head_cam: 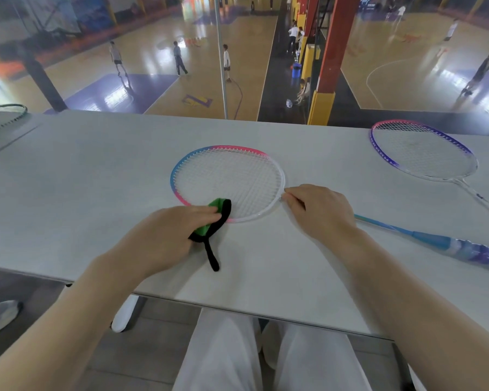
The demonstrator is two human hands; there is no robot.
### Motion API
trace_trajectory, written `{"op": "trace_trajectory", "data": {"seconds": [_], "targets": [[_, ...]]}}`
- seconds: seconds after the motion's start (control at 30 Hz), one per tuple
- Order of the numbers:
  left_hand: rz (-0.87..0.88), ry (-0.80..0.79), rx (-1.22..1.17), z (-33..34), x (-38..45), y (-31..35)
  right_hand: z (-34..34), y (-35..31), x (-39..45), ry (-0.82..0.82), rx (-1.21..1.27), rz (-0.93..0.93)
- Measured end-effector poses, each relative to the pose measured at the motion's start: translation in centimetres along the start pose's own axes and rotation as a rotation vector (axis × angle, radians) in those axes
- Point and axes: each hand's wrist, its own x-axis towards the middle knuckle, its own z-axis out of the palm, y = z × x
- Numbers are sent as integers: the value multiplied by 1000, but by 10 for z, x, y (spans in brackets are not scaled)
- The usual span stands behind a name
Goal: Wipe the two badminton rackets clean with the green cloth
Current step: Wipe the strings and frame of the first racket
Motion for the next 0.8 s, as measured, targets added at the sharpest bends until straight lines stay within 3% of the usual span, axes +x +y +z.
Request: {"op": "trace_trajectory", "data": {"seconds": [0.23,0.47,0.63,0.8], "targets": [[38,5,61,-5,45,-19,1,2,0,18,-13,-19],[207,75,176,-2,86,-21,2,1,1,14,-33,0],[154,-49,8,-14,91,-27,0,1,1,-11,-27,-15],[244,-14,-21,-7,92,-16,2,3,1,-1,-34,-19]]}}
